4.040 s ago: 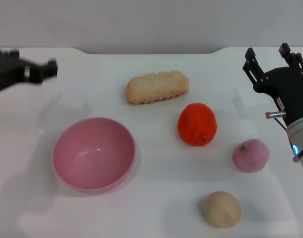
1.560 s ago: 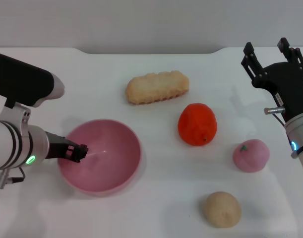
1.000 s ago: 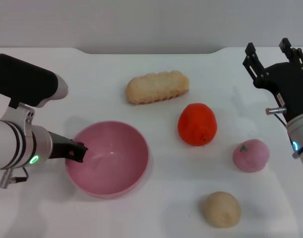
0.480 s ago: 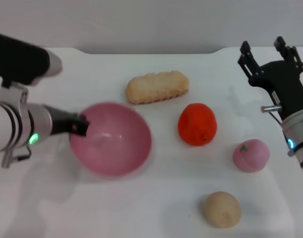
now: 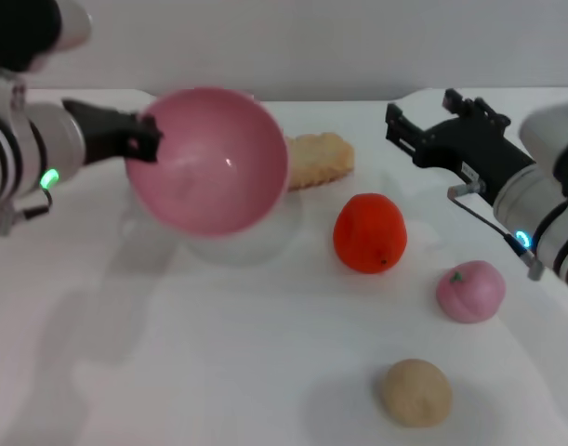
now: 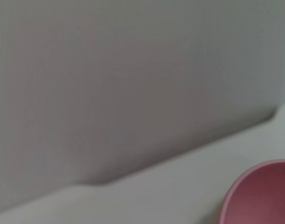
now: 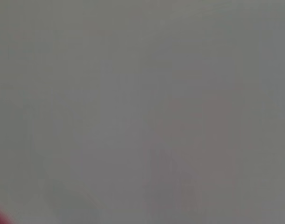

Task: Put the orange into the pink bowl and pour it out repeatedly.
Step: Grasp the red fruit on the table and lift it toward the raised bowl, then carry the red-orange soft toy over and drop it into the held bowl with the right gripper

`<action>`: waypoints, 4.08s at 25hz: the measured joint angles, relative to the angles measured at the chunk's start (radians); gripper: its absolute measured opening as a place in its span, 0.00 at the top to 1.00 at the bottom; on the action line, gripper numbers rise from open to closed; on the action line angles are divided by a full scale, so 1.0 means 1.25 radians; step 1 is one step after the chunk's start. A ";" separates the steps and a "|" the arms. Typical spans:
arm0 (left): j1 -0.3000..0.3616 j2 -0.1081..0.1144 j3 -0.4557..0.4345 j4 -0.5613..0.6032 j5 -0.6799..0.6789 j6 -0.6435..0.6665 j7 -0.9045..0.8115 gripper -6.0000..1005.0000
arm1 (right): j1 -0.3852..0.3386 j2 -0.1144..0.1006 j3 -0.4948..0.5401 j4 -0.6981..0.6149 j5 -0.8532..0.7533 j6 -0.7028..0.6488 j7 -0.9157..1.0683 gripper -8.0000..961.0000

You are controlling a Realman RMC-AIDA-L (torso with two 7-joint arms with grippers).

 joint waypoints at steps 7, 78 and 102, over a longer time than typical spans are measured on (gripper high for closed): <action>-0.017 0.001 -0.029 -0.002 0.007 0.018 0.000 0.94 | 0.010 0.010 0.080 -0.214 -0.077 0.495 0.051 0.18; -0.064 -0.002 0.006 -0.097 0.000 0.043 0.031 0.94 | 0.015 0.019 0.087 -0.554 -0.220 0.702 0.074 0.86; -0.106 -0.004 0.053 -0.093 -0.013 0.059 0.030 0.95 | 0.083 0.013 -0.003 -0.432 -0.213 0.592 0.143 0.74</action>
